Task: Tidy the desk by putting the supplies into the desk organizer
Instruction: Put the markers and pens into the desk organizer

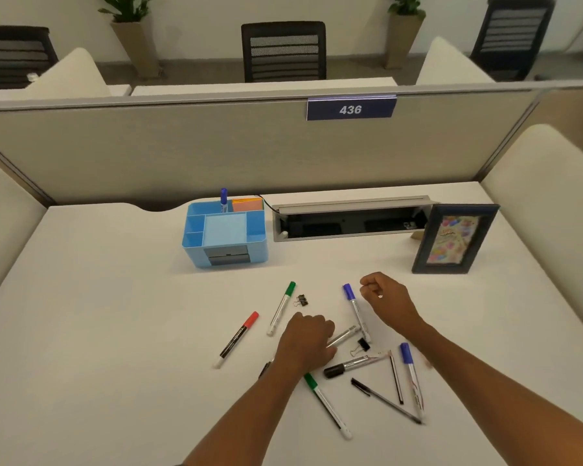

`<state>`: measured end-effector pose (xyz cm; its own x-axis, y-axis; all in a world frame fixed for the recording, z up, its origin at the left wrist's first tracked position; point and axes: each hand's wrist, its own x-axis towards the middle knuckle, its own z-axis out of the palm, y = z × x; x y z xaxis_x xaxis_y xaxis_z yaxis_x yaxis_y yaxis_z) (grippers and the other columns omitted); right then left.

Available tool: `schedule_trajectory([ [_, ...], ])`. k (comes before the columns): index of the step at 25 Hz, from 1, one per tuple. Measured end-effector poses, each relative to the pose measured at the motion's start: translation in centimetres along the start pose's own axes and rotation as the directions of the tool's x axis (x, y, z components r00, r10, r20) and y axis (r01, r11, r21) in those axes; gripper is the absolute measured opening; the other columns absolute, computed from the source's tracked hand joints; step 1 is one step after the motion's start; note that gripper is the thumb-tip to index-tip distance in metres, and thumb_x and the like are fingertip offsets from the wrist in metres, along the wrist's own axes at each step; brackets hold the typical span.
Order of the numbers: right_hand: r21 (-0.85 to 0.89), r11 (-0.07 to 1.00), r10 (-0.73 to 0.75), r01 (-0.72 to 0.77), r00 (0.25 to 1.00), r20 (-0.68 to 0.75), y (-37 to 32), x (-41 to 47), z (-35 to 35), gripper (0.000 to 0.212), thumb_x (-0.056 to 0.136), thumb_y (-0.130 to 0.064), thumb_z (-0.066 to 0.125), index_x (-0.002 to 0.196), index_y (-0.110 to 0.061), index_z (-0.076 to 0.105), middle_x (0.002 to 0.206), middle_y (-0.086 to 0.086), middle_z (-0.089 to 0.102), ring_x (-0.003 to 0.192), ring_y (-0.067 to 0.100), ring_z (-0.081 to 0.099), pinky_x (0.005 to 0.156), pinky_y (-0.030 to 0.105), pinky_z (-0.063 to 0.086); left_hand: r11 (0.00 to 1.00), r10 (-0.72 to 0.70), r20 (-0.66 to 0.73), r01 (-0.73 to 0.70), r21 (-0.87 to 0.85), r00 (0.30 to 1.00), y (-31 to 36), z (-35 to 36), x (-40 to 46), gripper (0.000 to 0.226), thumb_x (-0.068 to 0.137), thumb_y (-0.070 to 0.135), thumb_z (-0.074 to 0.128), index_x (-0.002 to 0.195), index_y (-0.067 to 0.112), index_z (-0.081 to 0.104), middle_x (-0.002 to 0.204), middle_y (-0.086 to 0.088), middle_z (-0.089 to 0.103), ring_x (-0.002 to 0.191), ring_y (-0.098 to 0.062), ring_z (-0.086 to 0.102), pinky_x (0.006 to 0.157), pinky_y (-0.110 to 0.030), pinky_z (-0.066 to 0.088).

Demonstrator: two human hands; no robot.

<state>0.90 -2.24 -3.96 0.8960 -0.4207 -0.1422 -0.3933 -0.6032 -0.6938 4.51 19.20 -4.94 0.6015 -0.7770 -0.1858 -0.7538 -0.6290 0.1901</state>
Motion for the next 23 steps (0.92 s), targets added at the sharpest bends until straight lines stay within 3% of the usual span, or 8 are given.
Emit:
schedule_trajectory([
  [5,0.033,0.999,0.003,-0.004,0.999,0.032,1.6,-1.7,-1.5,0.014,0.095,-0.017,0.057,0.107,-0.019,0.063,0.100,-0.010,0.066,0.088,0.004,0.062,0.074,0.008,0.042,0.997,0.007,0.035,-0.010,0.074,0.999,1.6,0.0,0.5,0.023,0.083,0.038,0.056,0.090,0.017,0.059,0.084,-0.003,0.062,0.072,-0.026,0.059,0.070,-0.035,0.032],
  [8,0.076,0.997,0.029,-0.033,0.998,0.054,1.7,-1.9,-1.8,0.016,0.094,-0.018,0.056,0.108,-0.019,0.063,0.099,-0.008,0.068,0.089,0.008,0.064,0.076,0.014,0.046,0.994,-0.047,0.096,0.038,0.098,0.994,2.0,0.0,0.7,0.022,0.071,0.039,0.069,0.072,0.021,0.058,0.064,0.003,0.057,0.052,-0.019,0.055,0.059,-0.030,0.030],
  [10,0.122,0.991,0.041,-0.048,0.997,0.059,1.5,-2.0,-1.8,0.017,0.095,-0.016,0.053,0.108,-0.020,0.063,0.095,-0.006,0.070,0.087,0.010,0.067,0.076,0.018,0.049,0.996,-0.039,0.063,0.034,0.077,0.997,2.0,0.2,0.7,0.020,0.072,0.037,0.068,0.071,0.020,0.057,0.063,0.002,0.057,0.052,-0.020,0.054,0.058,-0.030,0.030],
  [13,0.158,0.987,0.025,-0.033,0.998,0.050,0.9,-2.0,-1.5,0.018,0.097,-0.014,0.050,0.108,-0.021,0.062,0.090,-0.007,0.072,0.082,0.010,0.069,0.071,0.020,0.051,0.999,-0.040,-0.066,0.040,-0.015,0.997,1.7,-0.5,0.8,0.021,0.083,0.036,0.056,0.083,0.016,0.058,0.076,-0.002,0.060,0.066,-0.025,0.058,0.063,-0.033,0.033],
  [16,0.181,0.984,0.000,-0.011,0.998,0.060,-0.1,-2.0,-0.9,0.018,0.097,-0.015,0.050,0.108,-0.023,0.062,0.088,-0.008,0.072,0.080,0.007,0.069,0.071,0.020,0.052,0.976,-0.164,-0.153,0.137,-0.170,0.975,1.0,-2.0,0.8,0.025,0.084,0.042,0.052,0.084,0.019,0.061,0.075,0.001,0.062,0.066,-0.020,0.059,0.060,-0.031,0.041],
  [18,0.199,0.980,-0.017,0.001,0.997,0.079,-1.1,-2.0,-0.4,0.016,0.095,-0.016,0.054,0.105,-0.024,0.063,0.085,-0.008,0.072,0.078,0.006,0.069,0.070,0.021,0.053,0.890,-0.322,-0.156,0.243,-0.385,0.934,0.3,-3.1,0.9,0.023,0.083,0.044,0.054,0.082,0.023,0.062,0.068,0.005,0.061,0.061,-0.010,0.056,0.055,-0.026,0.043],
  [21,0.262,0.965,-0.056,0.014,0.987,0.152,-3.1,-2.2,0.7,0.013,0.092,-0.016,0.059,0.100,-0.024,0.064,0.083,-0.004,0.072,0.074,0.011,0.069,0.070,0.026,0.056,0.569,-0.545,-0.094,0.285,-0.771,0.833,-1.1,-4.6,1.5,0.016,0.085,0.034,0.063,0.079,0.020,0.062,0.066,0.005,0.066,0.061,-0.010,0.062,0.060,-0.025,0.052],
  [23,0.294,0.956,-0.072,0.005,0.973,0.220,-4.7,-2.1,1.6,0.011,0.092,-0.017,0.059,0.100,-0.023,0.064,0.084,-0.002,0.073,0.074,0.014,0.070,0.068,0.029,0.058,0.372,-0.613,-0.023,0.263,-0.890,0.789,-2.2,-5.7,1.8,0.013,0.089,0.029,0.064,0.085,0.017,0.060,0.075,0.001,0.071,0.063,-0.013,0.068,0.064,-0.028,0.057],
])
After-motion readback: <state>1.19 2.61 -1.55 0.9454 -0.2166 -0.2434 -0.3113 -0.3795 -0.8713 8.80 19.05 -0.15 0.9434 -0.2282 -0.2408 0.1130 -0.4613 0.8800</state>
